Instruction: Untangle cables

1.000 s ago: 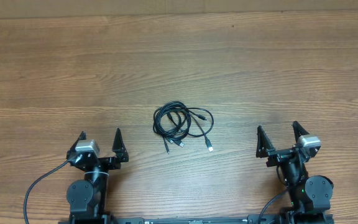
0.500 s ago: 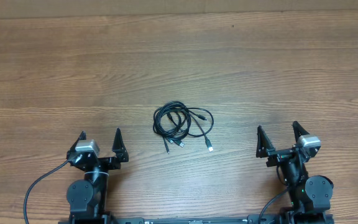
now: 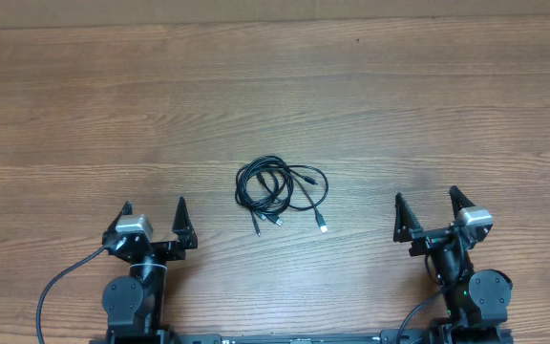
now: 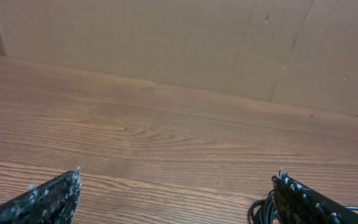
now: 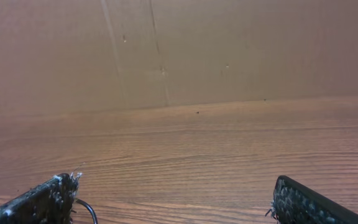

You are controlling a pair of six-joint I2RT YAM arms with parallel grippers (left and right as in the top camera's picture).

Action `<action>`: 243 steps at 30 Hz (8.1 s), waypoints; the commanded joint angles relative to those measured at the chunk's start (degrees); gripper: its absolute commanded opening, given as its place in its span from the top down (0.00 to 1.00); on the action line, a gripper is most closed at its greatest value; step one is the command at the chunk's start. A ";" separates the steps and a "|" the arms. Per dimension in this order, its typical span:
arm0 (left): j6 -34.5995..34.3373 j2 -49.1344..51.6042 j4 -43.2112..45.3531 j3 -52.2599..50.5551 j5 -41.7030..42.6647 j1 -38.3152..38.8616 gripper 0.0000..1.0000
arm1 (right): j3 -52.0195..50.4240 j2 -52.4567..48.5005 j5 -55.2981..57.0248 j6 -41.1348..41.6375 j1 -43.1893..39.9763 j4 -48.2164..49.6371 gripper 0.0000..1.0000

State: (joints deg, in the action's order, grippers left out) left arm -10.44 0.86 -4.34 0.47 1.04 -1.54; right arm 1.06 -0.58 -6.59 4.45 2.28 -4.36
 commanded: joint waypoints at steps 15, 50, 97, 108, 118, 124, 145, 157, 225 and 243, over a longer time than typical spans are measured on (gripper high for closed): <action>1.05 -0.55 -0.13 -0.20 -0.37 -0.46 0.01 | -0.61 0.42 0.72 0.04 -0.11 0.09 0.00; 1.07 -0.55 -0.13 -0.20 -0.39 -0.46 0.00 | -0.61 0.42 0.72 0.07 -0.11 0.13 0.00; 1.27 9.09 0.50 29.33 0.46 -0.35 0.00 | 41.40 -14.93 10.27 7.06 -0.11 -8.13 0.00; 1.73 49.64 -13.38 71.25 16.52 -0.31 0.00 | 82.20 -54.21 9.05 -0.07 -0.11 -34.60 0.00; 4.70 85.26 -43.85 97.92 27.12 -0.31 0.01 | 98.36 -81.85 9.03 -1.73 -0.11 -58.97 0.00; 1.90 97.33 -46.31 97.94 45.40 -0.28 0.00 | 98.29 -90.42 4.48 -1.75 -0.11 -66.05 0.00; 8.79 100.65 -56.37 98.01 -11.76 26.80 0.00 | 95.34 -92.17 -13.11 -12.17 -0.09 -71.30 0.00; 6.19 80.70 -64.00 98.01 -11.93 19.74 0.00 | 82.55 -98.95 -28.28 -13.25 5.42 -57.90 0.00; 3.56 78.51 -66.03 96.67 -14.51 20.68 0.00 | 85.72 -104.00 17.42 1.77 25.73 -49.35 0.96; 5.60 83.12 -61.02 96.65 5.33 20.41 0.00 | 106.05 -92.19 19.04 1.14 21.70 -64.08 0.96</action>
State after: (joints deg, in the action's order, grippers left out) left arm -6.02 80.58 -65.67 97.43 -2.76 18.76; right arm 102.94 -95.37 11.42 5.91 23.77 -67.44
